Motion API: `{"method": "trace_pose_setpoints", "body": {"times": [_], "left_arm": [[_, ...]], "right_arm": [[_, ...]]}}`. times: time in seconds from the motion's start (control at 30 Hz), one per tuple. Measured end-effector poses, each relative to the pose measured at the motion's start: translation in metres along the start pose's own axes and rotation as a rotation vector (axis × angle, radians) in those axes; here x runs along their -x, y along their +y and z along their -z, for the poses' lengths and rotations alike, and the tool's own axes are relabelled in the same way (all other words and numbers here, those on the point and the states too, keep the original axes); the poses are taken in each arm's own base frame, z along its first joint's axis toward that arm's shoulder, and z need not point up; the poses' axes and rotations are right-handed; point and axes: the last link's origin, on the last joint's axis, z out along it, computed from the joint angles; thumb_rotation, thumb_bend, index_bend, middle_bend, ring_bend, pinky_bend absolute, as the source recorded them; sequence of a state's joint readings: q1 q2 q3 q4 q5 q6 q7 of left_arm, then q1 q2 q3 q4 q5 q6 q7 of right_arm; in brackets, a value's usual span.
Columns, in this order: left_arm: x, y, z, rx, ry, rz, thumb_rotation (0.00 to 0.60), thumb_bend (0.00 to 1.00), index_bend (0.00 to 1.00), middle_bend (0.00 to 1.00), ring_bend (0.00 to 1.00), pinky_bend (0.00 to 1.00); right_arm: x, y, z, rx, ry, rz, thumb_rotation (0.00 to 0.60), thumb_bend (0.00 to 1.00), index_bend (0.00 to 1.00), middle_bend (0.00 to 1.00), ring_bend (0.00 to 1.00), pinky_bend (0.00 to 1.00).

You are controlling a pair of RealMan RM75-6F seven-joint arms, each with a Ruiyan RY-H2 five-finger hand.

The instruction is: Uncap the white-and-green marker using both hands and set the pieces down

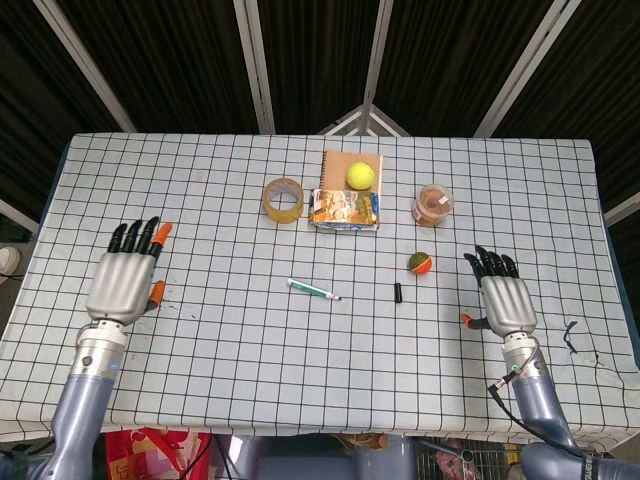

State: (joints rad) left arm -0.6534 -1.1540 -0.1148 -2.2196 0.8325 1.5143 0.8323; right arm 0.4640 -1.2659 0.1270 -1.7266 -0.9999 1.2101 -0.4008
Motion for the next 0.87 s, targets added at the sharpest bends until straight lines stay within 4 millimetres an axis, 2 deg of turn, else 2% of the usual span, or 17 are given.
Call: {"method": "trace_pose_setpoints", "body": {"times": [0.17, 0.4, 0.5, 0.63, 0.87], "left_arm": [[0.006, -0.043, 0.022, -0.018, 0.029, 0.099, 0.600, 0.54, 0.04, 0.00, 0.00, 0.00], [0.033, -0.115, 0.053, -0.082, 0.014, 0.121, 0.600, 0.54, 0.06, 0.00, 0.00, 0.00], [0.041, -0.133, 0.063, -0.097, 0.006, 0.121, 0.600, 0.54, 0.07, 0.00, 0.00, 0.00], [0.044, -0.142, 0.069, -0.098, 0.009, 0.137, 0.600, 0.54, 0.07, 0.00, 0.00, 0.00], [0.036, -0.140, 0.071, -0.077, 0.034, 0.125, 0.600, 0.54, 0.08, 0.00, 0.00, 0.00]], "right_arm": [[-0.006, 0.036, 0.017, 0.014, 0.066, 0.099, 0.600, 0.20, 0.13, 0.02, 0.01, 0.00], [-0.013, 0.077, 0.033, 0.062, 0.102, 0.096, 0.600, 0.20, 0.13, 0.02, 0.01, 0.00], [-0.015, 0.092, 0.039, 0.077, 0.110, 0.098, 0.600, 0.20, 0.13, 0.02, 0.01, 0.00], [-0.019, 0.101, 0.045, 0.084, 0.128, 0.088, 0.600, 0.20, 0.13, 0.02, 0.01, 0.00], [-0.029, 0.106, 0.050, 0.092, 0.188, 0.072, 0.600, 0.20, 0.13, 0.02, 0.01, 0.00]]}}
